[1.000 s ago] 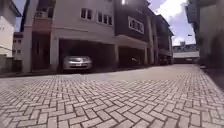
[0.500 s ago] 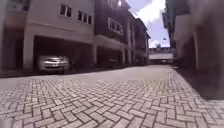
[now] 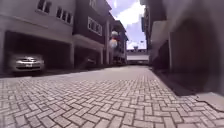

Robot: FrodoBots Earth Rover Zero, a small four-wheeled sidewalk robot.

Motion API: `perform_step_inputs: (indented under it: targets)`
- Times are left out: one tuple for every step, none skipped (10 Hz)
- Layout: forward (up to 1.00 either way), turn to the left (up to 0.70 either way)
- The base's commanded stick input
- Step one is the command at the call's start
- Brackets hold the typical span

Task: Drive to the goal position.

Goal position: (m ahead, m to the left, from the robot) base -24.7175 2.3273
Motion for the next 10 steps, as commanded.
perform_step_inputs:
  targets:
    - [0.0, -0.7]
    - [0.0, -0.7]
    - [0.0, -0.7]
    - [0.0, -0.7]
    - [0.0, -0.7]
    - [0.0, -0.7]
    - [0.0, -0.7]
    - [0.0, -0.7]
    - [0.0, -0.7]
    - [0.0, -0.7]
